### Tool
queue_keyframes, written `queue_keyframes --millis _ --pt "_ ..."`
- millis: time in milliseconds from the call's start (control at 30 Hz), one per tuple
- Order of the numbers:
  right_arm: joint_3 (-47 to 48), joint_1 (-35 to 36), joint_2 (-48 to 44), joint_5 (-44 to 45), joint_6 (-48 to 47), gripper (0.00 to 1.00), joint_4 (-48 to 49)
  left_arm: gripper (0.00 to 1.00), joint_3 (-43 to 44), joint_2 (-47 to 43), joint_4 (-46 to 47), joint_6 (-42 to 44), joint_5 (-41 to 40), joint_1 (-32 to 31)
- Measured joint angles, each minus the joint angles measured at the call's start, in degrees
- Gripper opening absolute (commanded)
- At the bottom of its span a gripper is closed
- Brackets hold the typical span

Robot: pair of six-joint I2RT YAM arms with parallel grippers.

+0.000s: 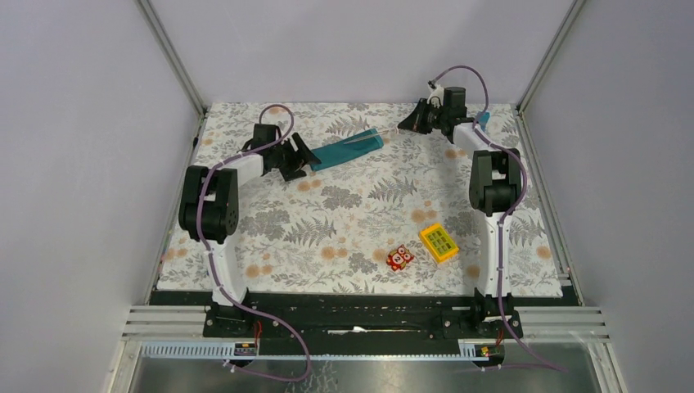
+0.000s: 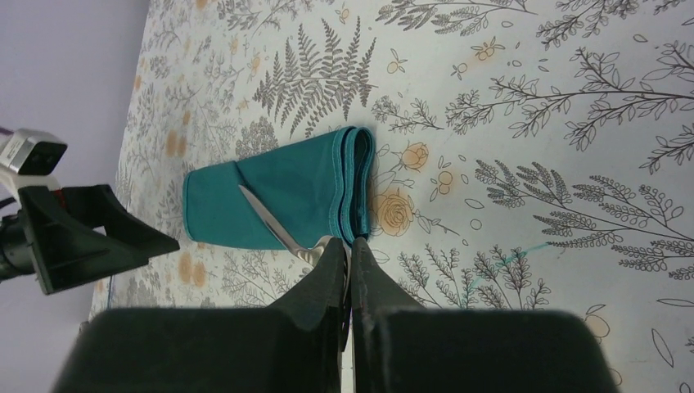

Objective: Fold the napkin into a case and place the utensils inside
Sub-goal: Insert the fork into the folded napkin.

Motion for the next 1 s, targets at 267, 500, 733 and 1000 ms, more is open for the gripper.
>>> queue_keyframes --millis 267,500,733,1000 --pt "4.9 -1.0 4.1 -3.4 -2.2 0.0 -0.2 0.57 7.4 6.4 -1.3 -1.5 -2.9 0.2" --pt "8.8 -1.3 7.8 -5.0 -3.2 0.0 -1.2 0.48 10.5 10.2 -1.3 -2.8 -3.5 0.9" --pt "10.9 -1.2 10.9 -8.4 -2.5 0.0 -1.2 0.35 11.3 11.1 -2.2 -2.3 -4.5 1.0" --pt "13.4 0.3 13.6 -11.0 -1.3 0.0 -0.7 0.31 13.4 12.7 -2.6 -2.0 -4.5 1.0"
